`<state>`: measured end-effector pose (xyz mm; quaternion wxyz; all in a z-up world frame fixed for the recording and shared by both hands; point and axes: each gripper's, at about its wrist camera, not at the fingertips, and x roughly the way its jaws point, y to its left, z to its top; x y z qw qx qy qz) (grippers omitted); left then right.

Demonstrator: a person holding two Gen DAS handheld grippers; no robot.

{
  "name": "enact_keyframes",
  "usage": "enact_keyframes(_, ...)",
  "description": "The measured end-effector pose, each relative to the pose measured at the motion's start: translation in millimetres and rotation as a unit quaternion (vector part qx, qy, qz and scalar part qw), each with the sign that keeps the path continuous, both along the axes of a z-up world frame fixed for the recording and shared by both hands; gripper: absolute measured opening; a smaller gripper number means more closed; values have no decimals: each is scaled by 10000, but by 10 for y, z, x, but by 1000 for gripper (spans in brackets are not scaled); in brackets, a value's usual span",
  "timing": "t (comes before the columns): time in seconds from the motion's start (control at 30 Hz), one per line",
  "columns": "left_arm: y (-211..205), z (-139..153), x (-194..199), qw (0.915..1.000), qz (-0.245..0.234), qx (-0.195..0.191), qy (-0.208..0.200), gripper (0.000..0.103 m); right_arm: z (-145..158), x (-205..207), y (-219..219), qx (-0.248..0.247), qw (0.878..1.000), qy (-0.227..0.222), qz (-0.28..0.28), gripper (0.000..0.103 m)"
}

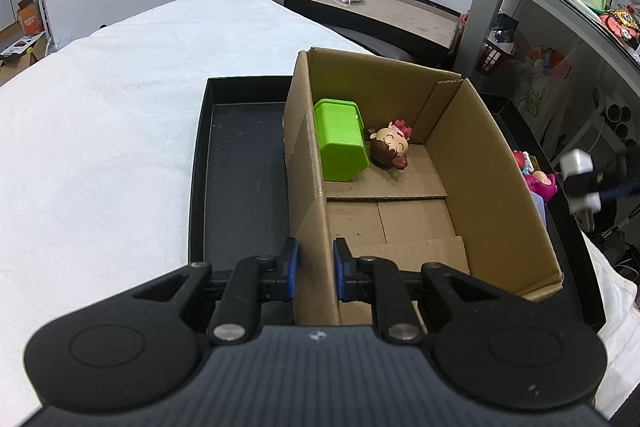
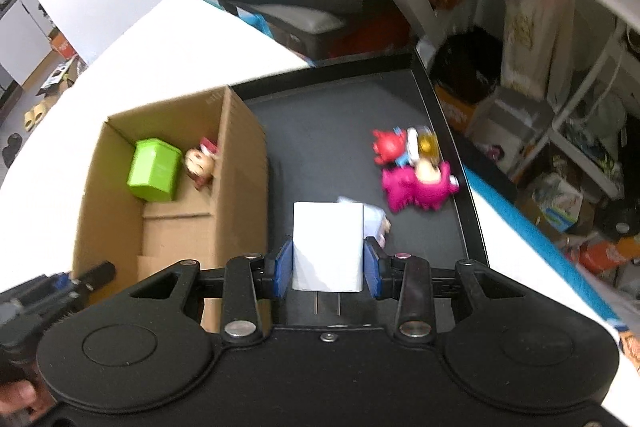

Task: Organize rigid objects
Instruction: 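Carry the white charger with the right gripper into the cardboard box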

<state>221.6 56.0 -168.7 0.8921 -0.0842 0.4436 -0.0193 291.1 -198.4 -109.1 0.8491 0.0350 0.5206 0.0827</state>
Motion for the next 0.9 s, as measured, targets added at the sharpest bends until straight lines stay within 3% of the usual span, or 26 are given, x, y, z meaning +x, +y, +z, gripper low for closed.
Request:
enact_keyframes(0.3, 2, -4, -2, 10000, -5, -18, -6, 17, 295, 90, 314, 44, 9988, -288, 382, 36)
enact_keyframes(0.9, 47, -11, -2, 9999, -3, -162, 5, 18, 278, 265, 899, -59, 9964, -298, 791, 36)
